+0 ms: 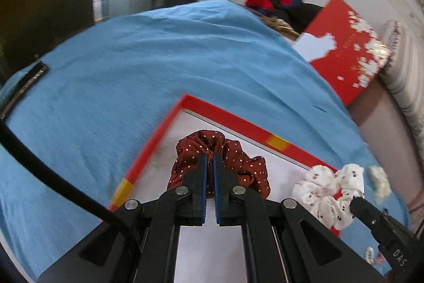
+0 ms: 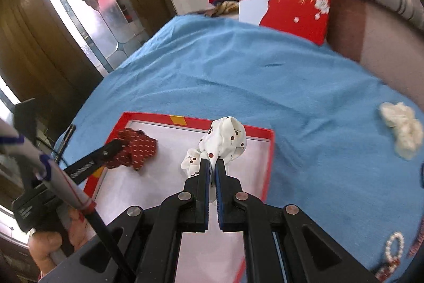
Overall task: Organize jewelry
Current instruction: 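Carry both scrunchies to the red-framed tray and release them inside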
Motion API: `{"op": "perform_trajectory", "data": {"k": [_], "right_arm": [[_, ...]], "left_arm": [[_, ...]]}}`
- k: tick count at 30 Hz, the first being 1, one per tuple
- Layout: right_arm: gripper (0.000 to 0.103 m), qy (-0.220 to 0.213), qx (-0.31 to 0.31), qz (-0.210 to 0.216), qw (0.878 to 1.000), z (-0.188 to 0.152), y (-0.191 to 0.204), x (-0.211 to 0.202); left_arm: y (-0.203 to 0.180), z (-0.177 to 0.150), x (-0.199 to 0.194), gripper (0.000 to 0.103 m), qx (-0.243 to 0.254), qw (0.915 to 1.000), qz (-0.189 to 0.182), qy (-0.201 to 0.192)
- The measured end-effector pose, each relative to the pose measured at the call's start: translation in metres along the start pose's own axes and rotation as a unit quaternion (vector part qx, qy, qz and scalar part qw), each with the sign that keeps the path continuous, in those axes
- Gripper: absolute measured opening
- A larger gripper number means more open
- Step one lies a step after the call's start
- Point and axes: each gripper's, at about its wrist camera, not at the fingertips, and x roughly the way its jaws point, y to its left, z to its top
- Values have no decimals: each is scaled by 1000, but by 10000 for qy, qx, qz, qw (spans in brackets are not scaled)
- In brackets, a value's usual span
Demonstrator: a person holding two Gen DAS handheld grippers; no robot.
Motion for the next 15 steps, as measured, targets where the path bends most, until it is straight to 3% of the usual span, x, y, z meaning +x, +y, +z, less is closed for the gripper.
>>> {"op": "perform_trajectory", "data": {"k": [6, 9, 10, 12, 15], "right_arm": [[5, 183, -134, -389, 9990, -11, -2, 22], [7, 188, -112, -565, 9982, -15, -6, 20], [10, 191, -100, -616, 9979, -14, -9, 19], [33, 177, -10, -619, 9979, -14, -13, 12], [46, -26, 83, -603, 9981, -16, -17, -12]], "left_arm": [[20, 3, 11, 5, -448, 9987, 215, 122], [25, 3, 8, 13, -586, 9979, 246, 85], [26, 3, 5, 20, -614, 9978, 242, 68], [26, 3, 1, 31, -652, 9976, 210, 46], [25, 4, -11, 40, -708, 9974, 129, -52]]}}
